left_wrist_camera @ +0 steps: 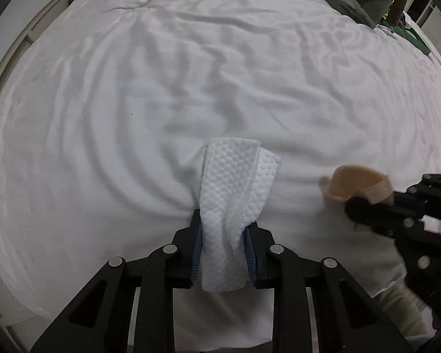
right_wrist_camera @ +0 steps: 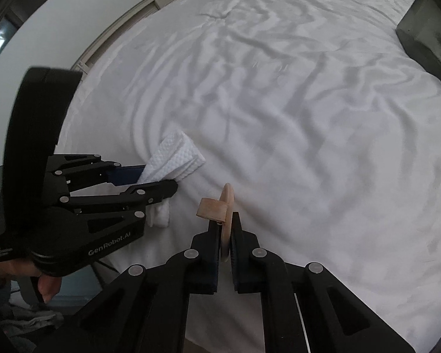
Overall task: Organize soft objects
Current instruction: 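Lift the white cloth and beige sponge and carry both over the green tray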
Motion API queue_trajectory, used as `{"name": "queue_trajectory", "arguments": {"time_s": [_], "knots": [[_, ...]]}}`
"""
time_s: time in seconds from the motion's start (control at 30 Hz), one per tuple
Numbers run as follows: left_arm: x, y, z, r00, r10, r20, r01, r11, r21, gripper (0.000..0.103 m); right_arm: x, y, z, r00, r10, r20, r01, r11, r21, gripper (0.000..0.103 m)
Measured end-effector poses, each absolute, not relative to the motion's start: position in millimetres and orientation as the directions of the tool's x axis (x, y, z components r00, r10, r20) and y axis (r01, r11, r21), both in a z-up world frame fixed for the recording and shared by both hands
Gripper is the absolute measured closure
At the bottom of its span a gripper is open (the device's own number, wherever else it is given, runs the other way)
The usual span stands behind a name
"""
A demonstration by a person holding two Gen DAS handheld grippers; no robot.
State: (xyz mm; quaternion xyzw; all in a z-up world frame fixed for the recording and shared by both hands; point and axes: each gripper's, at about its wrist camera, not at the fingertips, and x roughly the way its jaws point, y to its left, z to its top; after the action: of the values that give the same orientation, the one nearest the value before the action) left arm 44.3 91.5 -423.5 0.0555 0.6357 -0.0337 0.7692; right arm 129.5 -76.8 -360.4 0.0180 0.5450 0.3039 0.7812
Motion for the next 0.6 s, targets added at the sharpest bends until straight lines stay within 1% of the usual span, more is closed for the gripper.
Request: {"name": "queue_trajectory", "arguments": {"time_s": [0.1, 0.13, 0.27, 0.47, 0.6], "knots": [[50.8, 83.2, -406.6, 0.196, 0.011, -0.981, 0.109, 0.993, 0.033, 0.085, 133.6, -91.0, -352.3, 0.237, 0.499, -0.834, -0.453, 0.816, 0.360, 0.098], [52.9, 80.6, -401.1, 0.198, 0.007, -0.980, 0.108, 0.994, 0.029, 0.087, 134.1, -98.9, -347.5, 0.247, 0.497, -0.832, -0.451, 0.818, 0.356, 0.098], [69.5, 46.1, -370.6, 0.227, -0.032, -0.973, 0.151, 0.989, 0.003, 0.088, 146.1, -138.8, -328.3, 0.305, 0.473, -0.826, -0.418, 0.847, 0.330, 0.098], [104.2, -57.8, -326.3, 0.271, -0.137, -0.953, 0.267, 0.962, -0.062, 0.088, 165.1, -220.4, -304.3, 0.399, 0.379, -0.835, -0.343, 0.906, 0.248, 0.098], [128.7, -124.8, -312.3, 0.295, -0.188, -0.937, 0.325, 0.942, -0.087, 0.088, 179.9, -284.8, -291.2, 0.454, 0.300, -0.839, -0.288, 0.940, 0.180, 0.098]]}}
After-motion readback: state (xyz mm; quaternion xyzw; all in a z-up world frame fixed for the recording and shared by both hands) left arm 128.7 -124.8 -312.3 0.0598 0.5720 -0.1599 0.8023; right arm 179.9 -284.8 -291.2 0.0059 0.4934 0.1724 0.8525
